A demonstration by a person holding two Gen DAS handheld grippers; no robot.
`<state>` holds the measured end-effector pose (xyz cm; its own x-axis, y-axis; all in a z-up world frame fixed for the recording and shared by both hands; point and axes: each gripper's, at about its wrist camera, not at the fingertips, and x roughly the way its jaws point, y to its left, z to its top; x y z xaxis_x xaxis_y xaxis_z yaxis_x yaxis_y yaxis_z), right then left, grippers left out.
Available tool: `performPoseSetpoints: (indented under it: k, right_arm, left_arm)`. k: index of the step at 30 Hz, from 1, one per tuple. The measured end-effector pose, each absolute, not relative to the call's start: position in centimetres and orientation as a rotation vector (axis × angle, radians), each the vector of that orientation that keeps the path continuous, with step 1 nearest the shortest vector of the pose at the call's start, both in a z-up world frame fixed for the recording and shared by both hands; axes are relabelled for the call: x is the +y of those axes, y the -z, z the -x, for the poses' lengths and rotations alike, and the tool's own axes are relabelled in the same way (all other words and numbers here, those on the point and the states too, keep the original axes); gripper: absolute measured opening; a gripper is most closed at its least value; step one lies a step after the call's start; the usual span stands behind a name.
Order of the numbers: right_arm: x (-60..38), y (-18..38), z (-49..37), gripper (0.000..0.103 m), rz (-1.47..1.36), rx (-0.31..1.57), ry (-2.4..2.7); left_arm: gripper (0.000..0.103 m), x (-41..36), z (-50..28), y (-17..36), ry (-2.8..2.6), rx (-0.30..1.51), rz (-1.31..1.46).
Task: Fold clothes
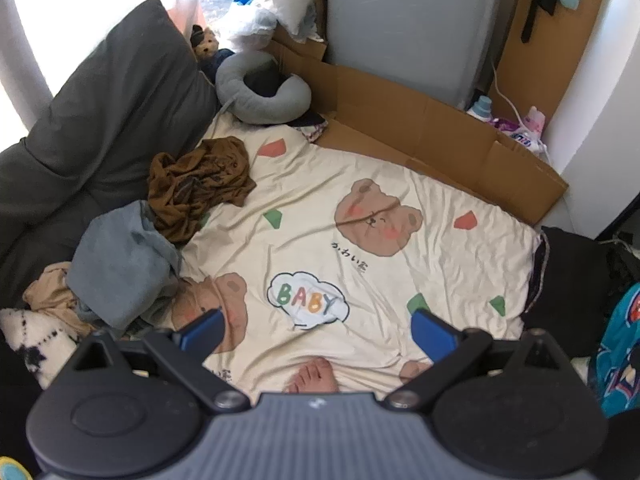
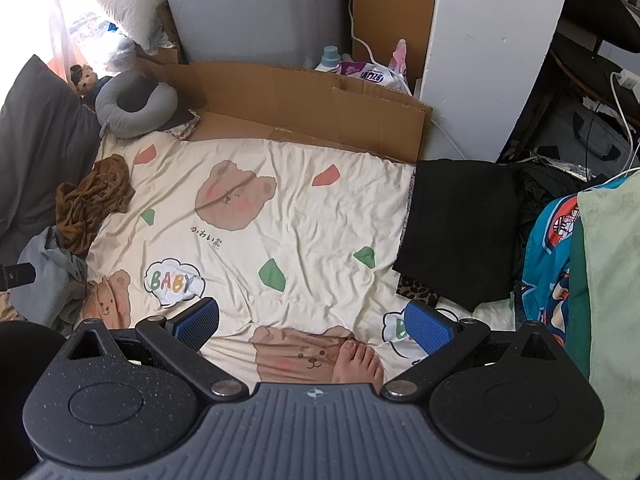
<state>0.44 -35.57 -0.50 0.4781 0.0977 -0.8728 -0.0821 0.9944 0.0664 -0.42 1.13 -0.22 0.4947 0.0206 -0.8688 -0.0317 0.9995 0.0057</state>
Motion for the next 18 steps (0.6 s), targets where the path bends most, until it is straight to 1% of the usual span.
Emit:
performPoseSetpoints:
  k: [18]
  right_arm:
    - [-34.8, 0.4, -3.0, 0.102, -0.028, 1.061, -0.119]
  left_arm:
    - [0.100, 2.8, -1.9, 0.5, -0.033, 1.059, 0.016]
